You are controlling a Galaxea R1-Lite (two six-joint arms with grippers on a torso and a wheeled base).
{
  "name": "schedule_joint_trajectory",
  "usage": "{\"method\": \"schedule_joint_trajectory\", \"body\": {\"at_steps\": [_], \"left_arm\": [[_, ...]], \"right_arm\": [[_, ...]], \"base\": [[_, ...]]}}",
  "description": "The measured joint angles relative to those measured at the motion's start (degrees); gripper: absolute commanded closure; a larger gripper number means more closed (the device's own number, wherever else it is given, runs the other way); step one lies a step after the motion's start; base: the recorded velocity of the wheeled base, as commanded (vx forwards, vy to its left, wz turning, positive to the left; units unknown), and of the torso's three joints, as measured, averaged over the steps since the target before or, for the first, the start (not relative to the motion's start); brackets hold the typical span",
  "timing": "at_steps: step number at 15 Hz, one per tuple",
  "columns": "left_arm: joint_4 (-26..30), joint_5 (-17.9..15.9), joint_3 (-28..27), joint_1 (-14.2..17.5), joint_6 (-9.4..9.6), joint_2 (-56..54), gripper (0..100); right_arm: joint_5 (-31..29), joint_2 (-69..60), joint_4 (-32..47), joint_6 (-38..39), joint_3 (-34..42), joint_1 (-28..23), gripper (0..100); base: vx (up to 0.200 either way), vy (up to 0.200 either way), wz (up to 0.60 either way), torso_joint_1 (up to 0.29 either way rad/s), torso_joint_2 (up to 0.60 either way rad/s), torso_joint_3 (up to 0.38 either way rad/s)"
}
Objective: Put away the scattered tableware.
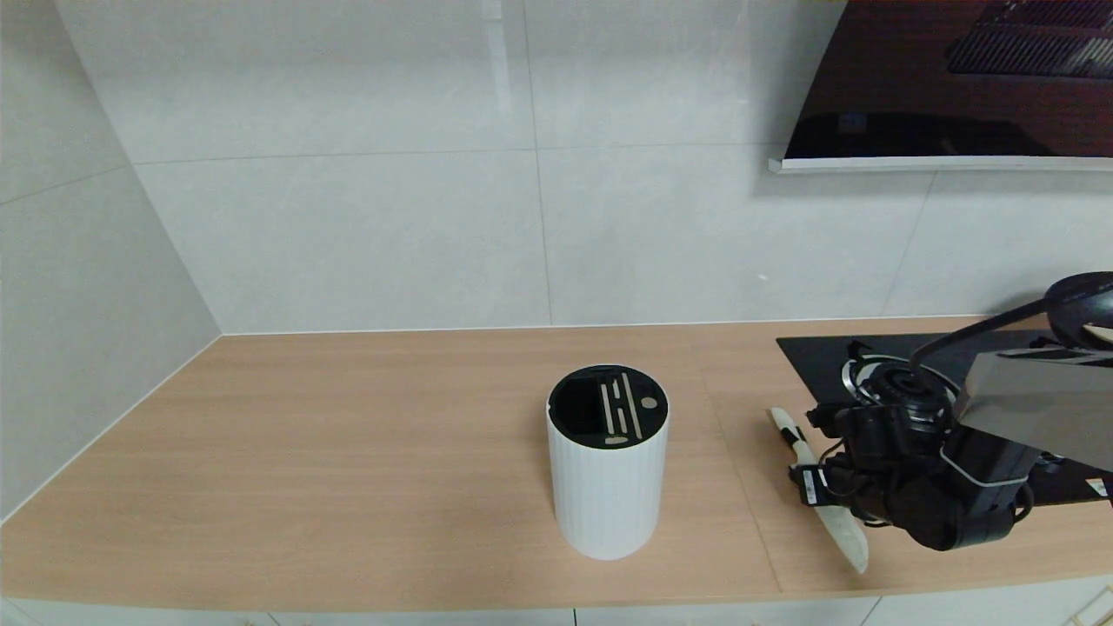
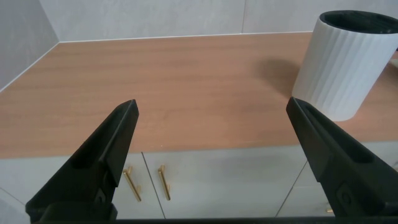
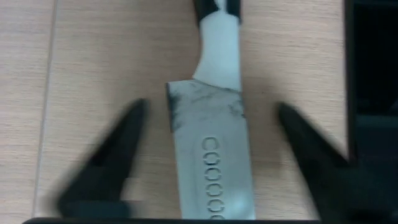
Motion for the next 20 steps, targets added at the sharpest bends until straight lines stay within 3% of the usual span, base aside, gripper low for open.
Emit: {"method": "schedule_joint_trajectory", "body": {"at_steps": [8,15,18,20], "left_arm": [[-0.02,-0.02,0.0,0.0,0.04,0.0,0],[-0.12,-0.2,-0.45,0.0,0.33,0.0,0],[1.01,-1.85,-7.29,-0.34,0.26,2.01,0],[1.95,-3.94,-13.74,-1.0,0.37,8.92,0]], "right_arm": [[-0.02,-1.96,-0.2,0.0,2.15,0.0,100],[-1.89,-20.85,-1.67,-0.06,7.94,1.6,100],[-2.63,-31.43,3.22,-0.11,7.55,5.66,100],[-2.99,-37.44,10.4,-0.16,3.12,9.74,100]], "base": [[0.0,0.0,0.0,0.0,0.0,0.0],[0.0,0.0,0.0,0.0,0.0,0.0],[0.0,0.0,0.0,0.0,0.0,0.0],[0.0,0.0,0.0,0.0,0.0,0.0]]}}
